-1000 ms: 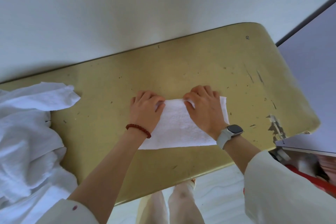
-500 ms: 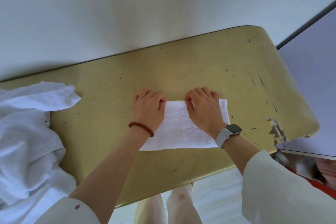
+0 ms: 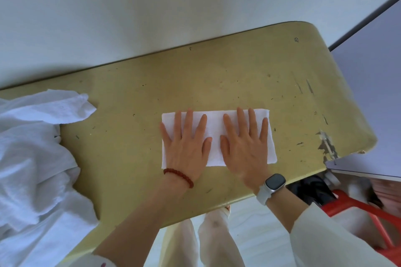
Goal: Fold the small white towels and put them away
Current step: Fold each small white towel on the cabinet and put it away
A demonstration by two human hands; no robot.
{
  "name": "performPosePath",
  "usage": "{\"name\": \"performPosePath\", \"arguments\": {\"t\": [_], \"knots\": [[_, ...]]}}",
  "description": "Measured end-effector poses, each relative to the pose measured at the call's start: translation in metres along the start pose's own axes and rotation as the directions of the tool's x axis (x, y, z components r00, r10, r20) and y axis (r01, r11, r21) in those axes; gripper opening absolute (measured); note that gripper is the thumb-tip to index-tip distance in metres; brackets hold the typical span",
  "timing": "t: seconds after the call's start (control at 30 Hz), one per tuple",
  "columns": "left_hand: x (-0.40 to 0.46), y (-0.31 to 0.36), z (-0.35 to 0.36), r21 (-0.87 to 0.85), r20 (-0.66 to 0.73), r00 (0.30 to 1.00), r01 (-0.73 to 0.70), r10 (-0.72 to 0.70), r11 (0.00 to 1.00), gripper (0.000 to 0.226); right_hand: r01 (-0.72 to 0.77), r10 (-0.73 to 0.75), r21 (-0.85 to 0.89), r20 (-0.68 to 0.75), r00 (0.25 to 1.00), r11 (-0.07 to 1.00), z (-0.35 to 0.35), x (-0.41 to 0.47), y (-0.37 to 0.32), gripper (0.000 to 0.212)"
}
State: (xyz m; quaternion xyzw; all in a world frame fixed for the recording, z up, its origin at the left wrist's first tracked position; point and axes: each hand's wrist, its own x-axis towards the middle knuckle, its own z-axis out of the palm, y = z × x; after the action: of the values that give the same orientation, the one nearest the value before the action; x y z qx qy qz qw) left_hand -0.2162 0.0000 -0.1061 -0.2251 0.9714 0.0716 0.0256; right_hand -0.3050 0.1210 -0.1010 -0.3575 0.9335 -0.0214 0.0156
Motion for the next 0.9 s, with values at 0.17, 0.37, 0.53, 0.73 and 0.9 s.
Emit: {"name": "performPosePath", "arguments": {"t": [0.17, 0.37, 0.53, 0.73, 0.9], "knots": [[0.0, 0.0, 0.011, 0.029, 0.048, 0.996, 0.073, -0.075, 0.997, 0.056, -0.047, 0.047, -0.004, 0.069, 0.996, 0.999, 0.013, -0.005, 0.006, 0.054], [-0.003, 0.001, 0.005, 0.003, 0.055, 0.995, 0.08, -0.08, 0.997, 0.057, -0.024, 0.034, 0.2, -0.049, 0.998, 0.979, 0.005, -0.012, 0.016, 0.042], [-0.024, 0.004, 0.0, -0.064, -0.057, 0.995, -0.083, 0.079, 0.995, 0.047, -0.175, 0.264, 0.382, -0.195, 0.945, 0.907, -0.016, -0.043, 0.038, 0.025], [-0.041, 0.013, 0.011, -0.085, 0.043, 0.991, -0.125, 0.129, 0.988, 0.048, -0.618, 0.61, 0.44, 0.181, 0.772, 0.652, -0.026, -0.052, 0.048, 0.017], [-0.04, 0.014, 0.012, -0.076, 0.059, 0.991, -0.113, 0.118, 0.991, 0.048, -0.705, 0.588, 0.301, 0.396, 0.705, 0.642, -0.042, -0.035, 0.056, 0.018]]}}
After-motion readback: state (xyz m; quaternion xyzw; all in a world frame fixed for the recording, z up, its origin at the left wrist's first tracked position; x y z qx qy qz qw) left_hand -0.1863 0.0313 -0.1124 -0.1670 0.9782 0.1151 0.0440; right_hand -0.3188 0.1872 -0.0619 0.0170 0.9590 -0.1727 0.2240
